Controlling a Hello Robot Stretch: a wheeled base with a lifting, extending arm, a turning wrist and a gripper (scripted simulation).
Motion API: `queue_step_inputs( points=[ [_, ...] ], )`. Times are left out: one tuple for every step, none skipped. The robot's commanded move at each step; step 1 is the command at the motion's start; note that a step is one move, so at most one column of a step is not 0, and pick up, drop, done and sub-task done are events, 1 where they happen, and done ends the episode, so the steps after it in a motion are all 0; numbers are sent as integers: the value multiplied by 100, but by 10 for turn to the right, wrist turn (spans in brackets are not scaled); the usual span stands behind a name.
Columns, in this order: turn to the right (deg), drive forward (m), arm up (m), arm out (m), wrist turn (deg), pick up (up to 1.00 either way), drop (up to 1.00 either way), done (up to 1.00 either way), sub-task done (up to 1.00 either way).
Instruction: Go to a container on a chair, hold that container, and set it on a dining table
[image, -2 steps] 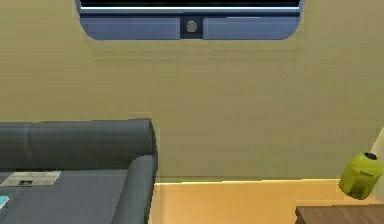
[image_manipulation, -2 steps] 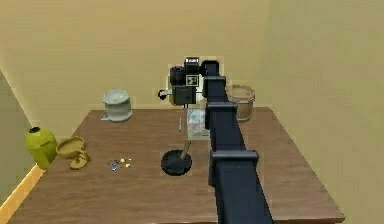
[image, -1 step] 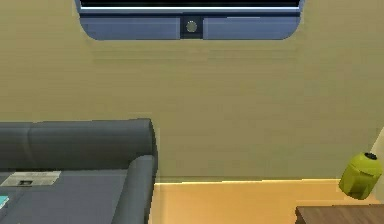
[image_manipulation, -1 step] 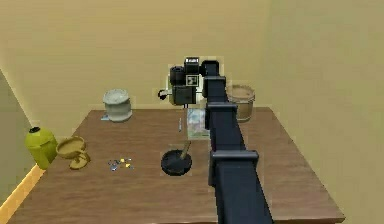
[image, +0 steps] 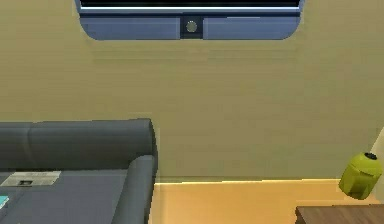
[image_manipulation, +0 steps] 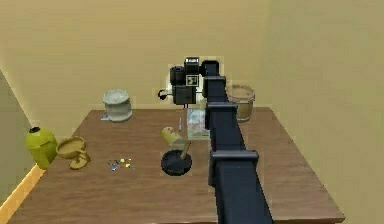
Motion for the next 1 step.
queue_step_inputs(
  points=[
    [0, 0, 4, 0, 0, 0, 0, 0, 0]
  ],
)
